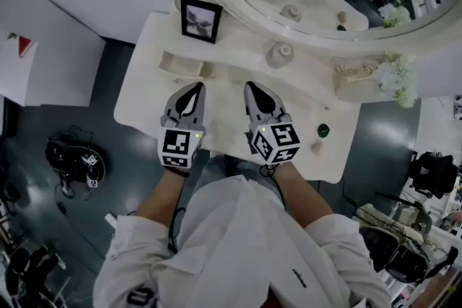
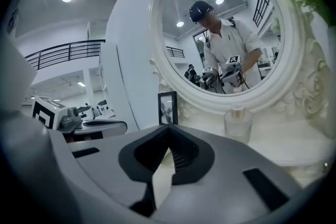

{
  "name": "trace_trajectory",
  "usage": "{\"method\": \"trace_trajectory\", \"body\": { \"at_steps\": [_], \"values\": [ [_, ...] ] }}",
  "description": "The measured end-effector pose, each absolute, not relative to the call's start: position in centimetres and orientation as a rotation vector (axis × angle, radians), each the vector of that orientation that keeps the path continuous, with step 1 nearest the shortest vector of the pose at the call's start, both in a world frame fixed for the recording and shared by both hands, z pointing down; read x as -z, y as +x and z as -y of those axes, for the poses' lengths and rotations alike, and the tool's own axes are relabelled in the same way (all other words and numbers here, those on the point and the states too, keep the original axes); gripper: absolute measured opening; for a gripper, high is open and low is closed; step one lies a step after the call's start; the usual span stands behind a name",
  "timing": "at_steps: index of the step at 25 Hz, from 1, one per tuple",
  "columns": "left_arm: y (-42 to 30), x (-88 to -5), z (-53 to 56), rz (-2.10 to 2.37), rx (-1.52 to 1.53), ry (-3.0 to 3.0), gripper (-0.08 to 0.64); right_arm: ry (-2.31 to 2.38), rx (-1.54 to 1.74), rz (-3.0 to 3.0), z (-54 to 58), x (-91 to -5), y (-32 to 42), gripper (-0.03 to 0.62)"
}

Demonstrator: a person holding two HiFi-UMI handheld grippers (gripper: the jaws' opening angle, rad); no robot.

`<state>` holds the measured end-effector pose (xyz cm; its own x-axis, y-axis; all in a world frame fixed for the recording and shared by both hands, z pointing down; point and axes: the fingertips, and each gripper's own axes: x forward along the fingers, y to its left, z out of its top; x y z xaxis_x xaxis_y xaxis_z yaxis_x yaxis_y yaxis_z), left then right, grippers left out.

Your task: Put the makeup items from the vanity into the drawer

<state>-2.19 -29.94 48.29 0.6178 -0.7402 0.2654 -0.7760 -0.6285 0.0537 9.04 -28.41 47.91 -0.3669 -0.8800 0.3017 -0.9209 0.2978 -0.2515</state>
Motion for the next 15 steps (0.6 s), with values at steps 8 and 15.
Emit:
{"method": "trace_trajectory", "body": {
  "at_steps": [8,15],
  "values": [
    [1.1,-44.3,27.5,1.215,-0.242,2.758,0.028,1.865,-0.552,2.392,23.3,-44.6,14.9,0.018],
    [5.7,-40.6,26.1,1.111,-0.148,2.862,0.028,2.051,-0.489,2.298,18.8,-41.8,21.5,0.018]
  ]
}}
